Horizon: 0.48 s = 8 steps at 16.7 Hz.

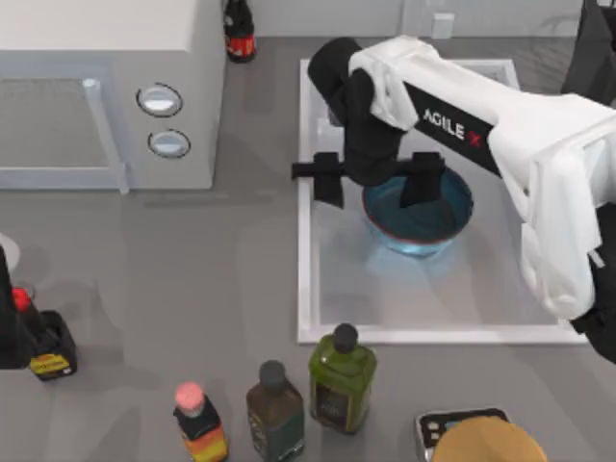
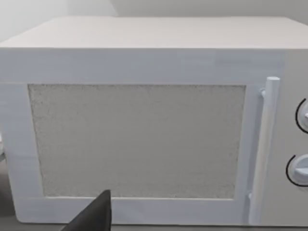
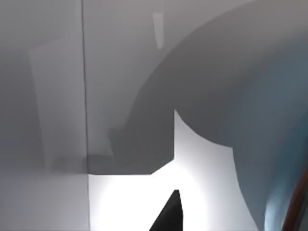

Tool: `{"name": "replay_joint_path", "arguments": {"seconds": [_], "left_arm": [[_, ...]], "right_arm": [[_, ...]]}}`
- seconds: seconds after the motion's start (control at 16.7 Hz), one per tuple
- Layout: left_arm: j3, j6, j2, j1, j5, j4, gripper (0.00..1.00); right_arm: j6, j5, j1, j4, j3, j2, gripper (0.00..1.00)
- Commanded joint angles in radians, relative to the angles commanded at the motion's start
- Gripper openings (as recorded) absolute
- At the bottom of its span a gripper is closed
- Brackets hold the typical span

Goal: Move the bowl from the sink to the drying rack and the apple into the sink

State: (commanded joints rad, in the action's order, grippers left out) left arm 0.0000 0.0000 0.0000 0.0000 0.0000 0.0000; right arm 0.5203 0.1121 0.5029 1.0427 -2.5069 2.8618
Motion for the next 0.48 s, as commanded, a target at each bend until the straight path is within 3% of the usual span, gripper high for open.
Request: {"name": "replay_joint_path", "arguments": {"seconds": [0.48], "left_arm": [[0.0,0.0,0.0,0.0,0.0,0.0,1.0]], "right_arm": [[0.0,0.0,0.0,0.0,0.0,0.0,0.4]]}}
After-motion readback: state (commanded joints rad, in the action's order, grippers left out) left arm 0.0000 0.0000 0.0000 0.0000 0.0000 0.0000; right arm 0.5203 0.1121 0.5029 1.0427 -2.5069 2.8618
